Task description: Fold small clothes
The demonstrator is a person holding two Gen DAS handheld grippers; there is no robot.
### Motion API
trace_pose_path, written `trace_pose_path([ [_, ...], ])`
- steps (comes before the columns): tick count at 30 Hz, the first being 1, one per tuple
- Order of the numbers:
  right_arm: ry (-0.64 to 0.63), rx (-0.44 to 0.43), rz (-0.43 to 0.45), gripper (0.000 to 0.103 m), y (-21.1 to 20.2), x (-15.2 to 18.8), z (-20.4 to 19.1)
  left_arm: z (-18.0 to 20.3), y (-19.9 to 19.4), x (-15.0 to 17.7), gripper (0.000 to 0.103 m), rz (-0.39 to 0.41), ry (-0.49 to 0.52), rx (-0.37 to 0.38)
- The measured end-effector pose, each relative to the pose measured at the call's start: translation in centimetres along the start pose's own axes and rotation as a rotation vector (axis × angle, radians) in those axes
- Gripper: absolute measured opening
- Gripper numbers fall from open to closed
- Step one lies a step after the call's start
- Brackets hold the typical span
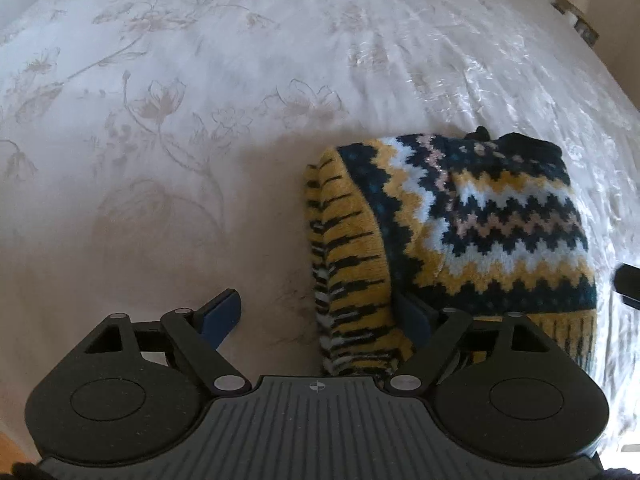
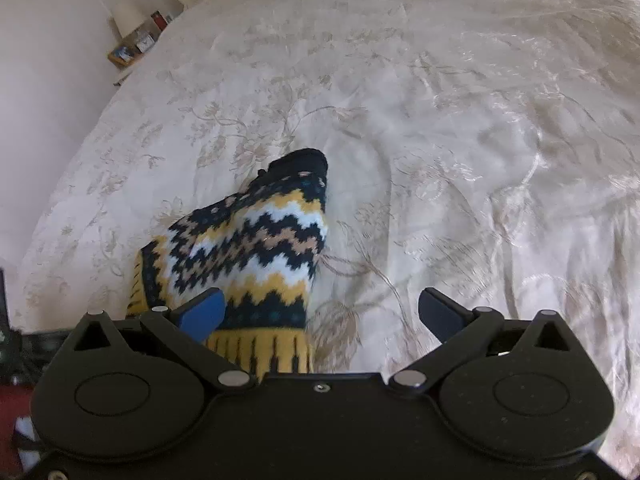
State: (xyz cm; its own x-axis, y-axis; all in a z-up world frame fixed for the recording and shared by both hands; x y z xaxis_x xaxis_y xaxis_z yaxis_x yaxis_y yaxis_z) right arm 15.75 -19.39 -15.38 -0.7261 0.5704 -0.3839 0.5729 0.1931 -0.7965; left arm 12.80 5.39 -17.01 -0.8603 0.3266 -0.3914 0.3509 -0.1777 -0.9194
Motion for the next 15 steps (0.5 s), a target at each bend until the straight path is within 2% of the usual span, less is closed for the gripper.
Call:
trace_pose_path([
  [4,-0.032,0.055,-0.052,0.103,3.0,-0.4,-0.5,-0.3,0.2,0.1,0.091,-0.005,0.015,0.008],
  [9,-0.089,0.179,-0.119,0.103,7.0,-0.2,-0.5,-0.8,0.8,-0.3,0.094,-0.019,0.031,0.031],
  [15,-0.109,0.197,-0.116,0.103,8.5,0.1,-0.4,-0.6,1.1,-0.6,0.095,-0.025,0.063,0.039],
])
Point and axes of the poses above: each gripper's, at about its wrist camera, not at the fingertips, and y roughly the way its jaws point, z to its right, x to its underside, the point moved 3 cm from there along y, roughly the way its jaws point, and after that the axes turned 13 degrees about y, right-handed, at the moved point
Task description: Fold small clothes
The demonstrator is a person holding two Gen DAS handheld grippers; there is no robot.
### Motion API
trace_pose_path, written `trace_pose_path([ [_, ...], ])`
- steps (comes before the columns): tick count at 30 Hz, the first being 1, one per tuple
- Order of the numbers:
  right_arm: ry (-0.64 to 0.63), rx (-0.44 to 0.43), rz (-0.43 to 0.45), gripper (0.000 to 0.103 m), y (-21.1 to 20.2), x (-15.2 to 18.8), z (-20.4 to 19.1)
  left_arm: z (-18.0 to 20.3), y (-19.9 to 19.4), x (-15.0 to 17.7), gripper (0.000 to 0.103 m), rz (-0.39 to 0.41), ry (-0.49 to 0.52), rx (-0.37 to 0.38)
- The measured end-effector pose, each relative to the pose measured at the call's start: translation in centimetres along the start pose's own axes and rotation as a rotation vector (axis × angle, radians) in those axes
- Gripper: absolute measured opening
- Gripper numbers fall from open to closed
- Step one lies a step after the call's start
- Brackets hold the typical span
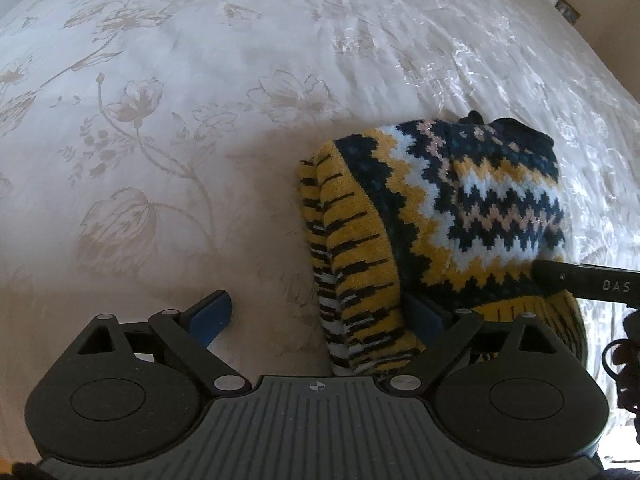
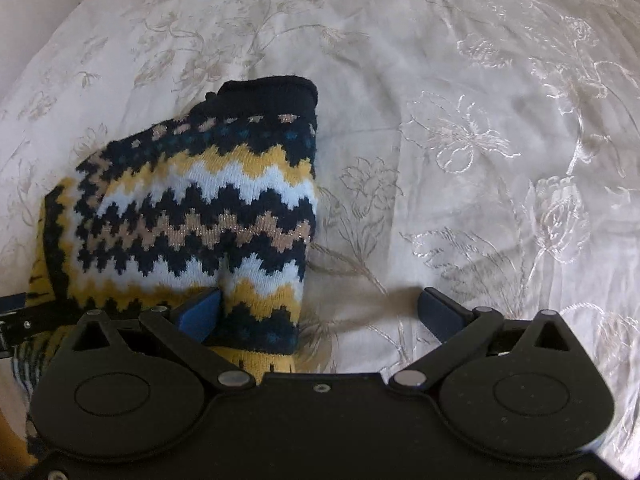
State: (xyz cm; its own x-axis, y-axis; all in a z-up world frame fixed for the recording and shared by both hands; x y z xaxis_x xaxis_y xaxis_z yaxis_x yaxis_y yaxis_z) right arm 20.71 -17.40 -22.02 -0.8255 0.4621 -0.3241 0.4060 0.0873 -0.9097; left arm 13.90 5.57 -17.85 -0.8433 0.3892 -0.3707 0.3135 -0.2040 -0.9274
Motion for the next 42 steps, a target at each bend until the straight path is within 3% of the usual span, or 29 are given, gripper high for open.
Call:
trace_pose_path([
  [12,0.043,-0.072,0.082,0.103,-3.9,1.9,1.2,1.1,-2.7,0.6,0.094,0.063,0.082,-0.046],
  [28,0.002,-0.127,0.105,0.103,-8.6,8.3,3.3,3.8,-6.7,6.6,0.094,0.081,0.04,-0.122],
  [35,0.055,-0.202,0.176,0.103,-12.9,10.2,4.3,6.5,-11.2,7.8,0.093,0.176,0.064,-0.186],
  [42,-0.043,-0.253,0.328,0.103,-17.5,11.7,3.3,8.7,-16.6,7.1,0.093,0.302,0.063,-0.306],
])
Point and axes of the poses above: each gripper's, at about its wrist camera, not at the fingertips, and y roughly the way its jaws point, z to its right, x to its underside, the point moved 3 cm from there along y, roughly the way its jaws point, and after that the axes turned 13 degrees about y, right-handed, at the moved point
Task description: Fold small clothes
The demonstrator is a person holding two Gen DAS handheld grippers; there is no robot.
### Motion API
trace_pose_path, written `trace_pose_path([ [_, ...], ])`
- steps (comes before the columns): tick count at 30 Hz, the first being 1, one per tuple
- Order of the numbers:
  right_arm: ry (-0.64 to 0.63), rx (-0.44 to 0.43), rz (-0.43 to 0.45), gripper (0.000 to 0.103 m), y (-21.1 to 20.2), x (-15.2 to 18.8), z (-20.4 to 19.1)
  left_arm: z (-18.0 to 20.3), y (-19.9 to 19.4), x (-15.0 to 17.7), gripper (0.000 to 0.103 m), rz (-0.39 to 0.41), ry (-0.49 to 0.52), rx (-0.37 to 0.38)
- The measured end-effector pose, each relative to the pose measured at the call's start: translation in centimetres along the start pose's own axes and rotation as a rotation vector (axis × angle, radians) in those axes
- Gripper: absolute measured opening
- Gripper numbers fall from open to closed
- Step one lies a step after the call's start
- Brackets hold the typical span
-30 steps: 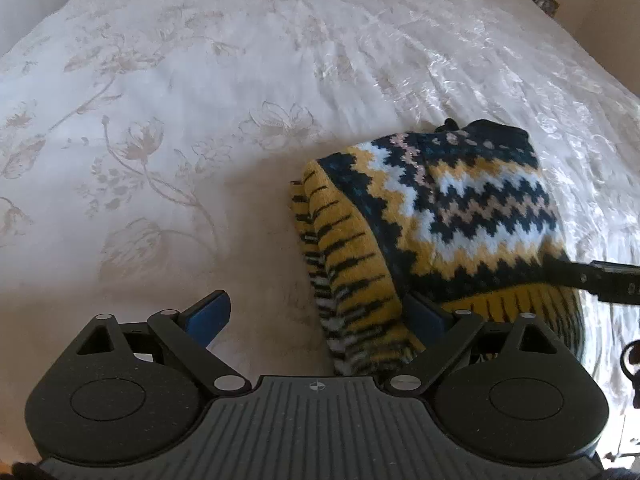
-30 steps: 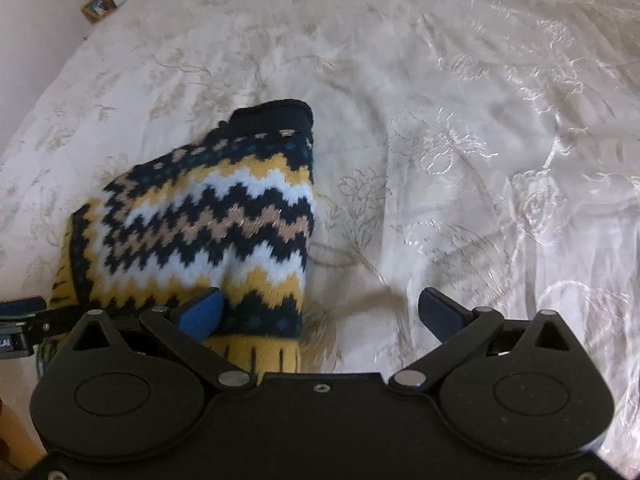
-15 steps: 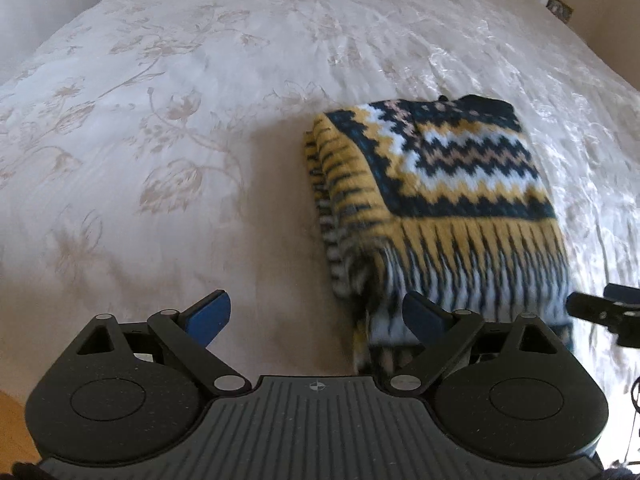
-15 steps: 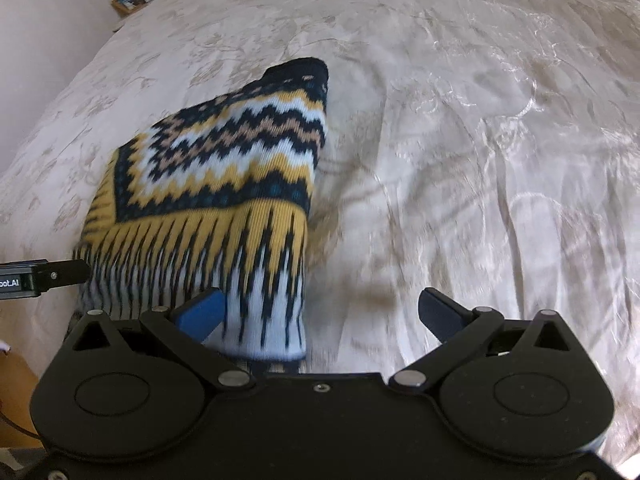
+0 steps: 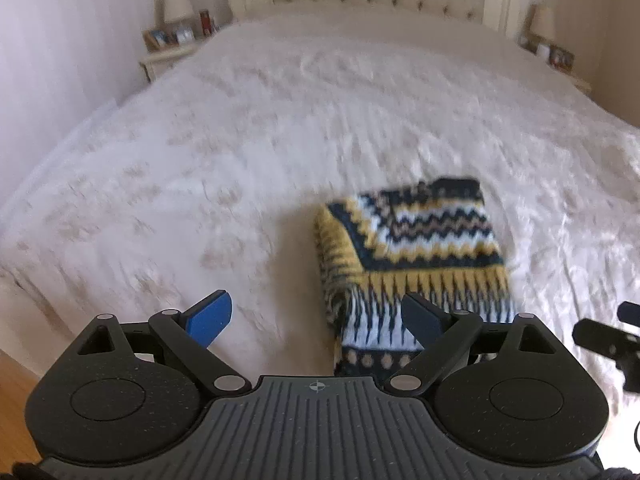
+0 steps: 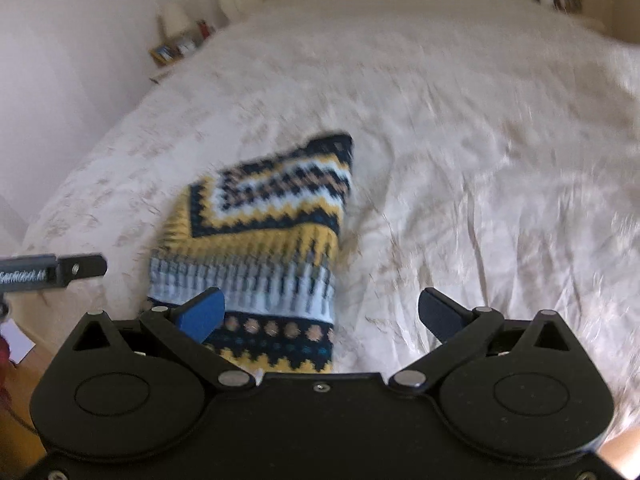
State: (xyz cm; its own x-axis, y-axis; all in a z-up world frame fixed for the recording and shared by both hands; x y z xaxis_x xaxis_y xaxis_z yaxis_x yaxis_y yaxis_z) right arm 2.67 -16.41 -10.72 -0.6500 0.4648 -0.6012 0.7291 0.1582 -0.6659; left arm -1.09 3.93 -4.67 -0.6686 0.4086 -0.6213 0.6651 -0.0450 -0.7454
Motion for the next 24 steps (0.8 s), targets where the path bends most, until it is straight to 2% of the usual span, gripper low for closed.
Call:
trace_pose_path([
  [2,-0.009,-0.043,0.042,0.103,-1.3,-0.1,-0.7,0.3,-1.1,-0.5,0.093,0.017,0.005,-0.016],
  [4,-0.015,-0.051,0.082,0.102,-2.5,-0.1,-1.3,0.5,-2.0,-0.9,0.093,0.028,0.011,-0.007],
  [11,-0.035,0.043,0.183,0.102,-5.8,0.0,-3.0,1.0,-3.6,-0.6,0.092,-0.023,-0.029,0.045],
  [18,0.055,0.01,0.054,0.102,-5.9,0.1,-3.1,1.3,-4.7,0.3,0.092,-0.081,-0.024,0.015],
  [24,0.101,0.043,-0.015,0.102,-5.6,0.9,-2.8,1.5,-5.1,1.1,0.092,-0.121,-0.029,0.032],
])
Point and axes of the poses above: each gripper's, at about its wrist camera, not at the fingertips, and y roughly the way its jaws point, z to its right, x to its underside, the point moved 3 cm from there along y, roughly the way its jaws point, and after that the axes turned 13 degrees about y, right-handed, at the moved point
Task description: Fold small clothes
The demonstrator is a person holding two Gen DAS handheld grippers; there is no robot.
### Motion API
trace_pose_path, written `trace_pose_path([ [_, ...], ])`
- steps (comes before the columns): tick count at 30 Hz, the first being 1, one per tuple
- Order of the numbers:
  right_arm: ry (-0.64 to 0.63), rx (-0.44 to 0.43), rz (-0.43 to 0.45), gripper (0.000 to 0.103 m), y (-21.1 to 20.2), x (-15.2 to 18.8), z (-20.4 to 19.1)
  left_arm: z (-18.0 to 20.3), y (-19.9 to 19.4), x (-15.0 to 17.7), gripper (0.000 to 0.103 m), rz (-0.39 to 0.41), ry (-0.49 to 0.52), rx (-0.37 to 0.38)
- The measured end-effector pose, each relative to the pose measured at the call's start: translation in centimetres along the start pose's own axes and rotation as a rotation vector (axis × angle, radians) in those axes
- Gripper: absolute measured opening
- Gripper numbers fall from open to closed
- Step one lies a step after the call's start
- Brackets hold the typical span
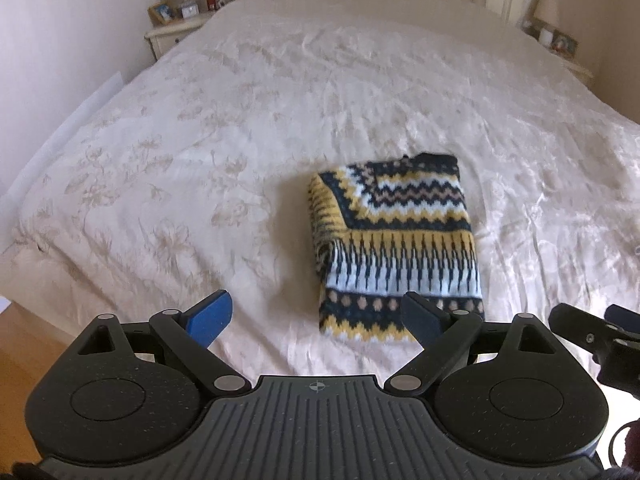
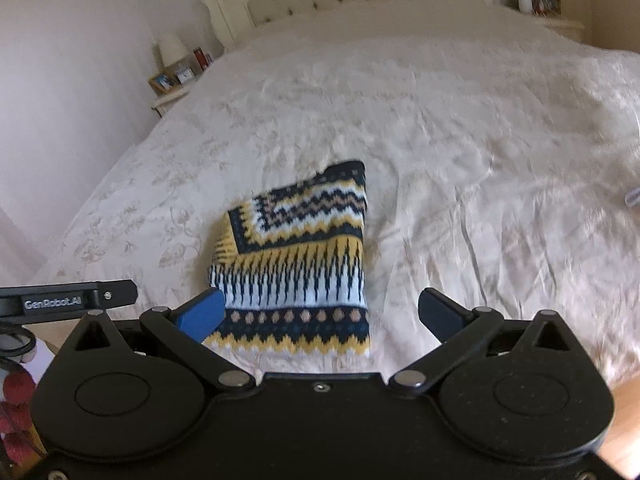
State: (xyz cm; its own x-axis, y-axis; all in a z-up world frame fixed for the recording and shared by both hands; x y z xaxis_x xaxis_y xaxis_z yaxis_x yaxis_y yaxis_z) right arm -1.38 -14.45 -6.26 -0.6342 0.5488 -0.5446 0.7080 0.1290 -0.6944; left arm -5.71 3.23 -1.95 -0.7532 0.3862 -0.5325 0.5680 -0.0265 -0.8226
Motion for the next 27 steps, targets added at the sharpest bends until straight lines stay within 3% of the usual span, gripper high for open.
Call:
trace_pose_path([
  [15,0.015,0.049,-0.059,0.102,-0.2,0.9,1.0,0.9,1.0,1.9,0.091,-0.099,-0.013,0.054],
  [27,0.009,0.047,-0.062,0.102,-0.1,1.0,0.7,1.1,1.6,2.3,0.091,-0.122,-0.008,0.053],
])
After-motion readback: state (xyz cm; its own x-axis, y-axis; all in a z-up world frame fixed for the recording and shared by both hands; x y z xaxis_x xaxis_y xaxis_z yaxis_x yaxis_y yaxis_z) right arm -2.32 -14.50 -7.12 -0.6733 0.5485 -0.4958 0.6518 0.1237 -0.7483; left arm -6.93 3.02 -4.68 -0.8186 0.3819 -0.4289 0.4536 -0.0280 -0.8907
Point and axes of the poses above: each gripper's, at about its wrist camera, not at the fingertips, and y roughly the way its jaws point, z to its right, x to its underside, the point moved 3 cm from there along y, roughly the way its jaws point, and after that the axes turned 13 degrees about y, right-handed, at the moved point
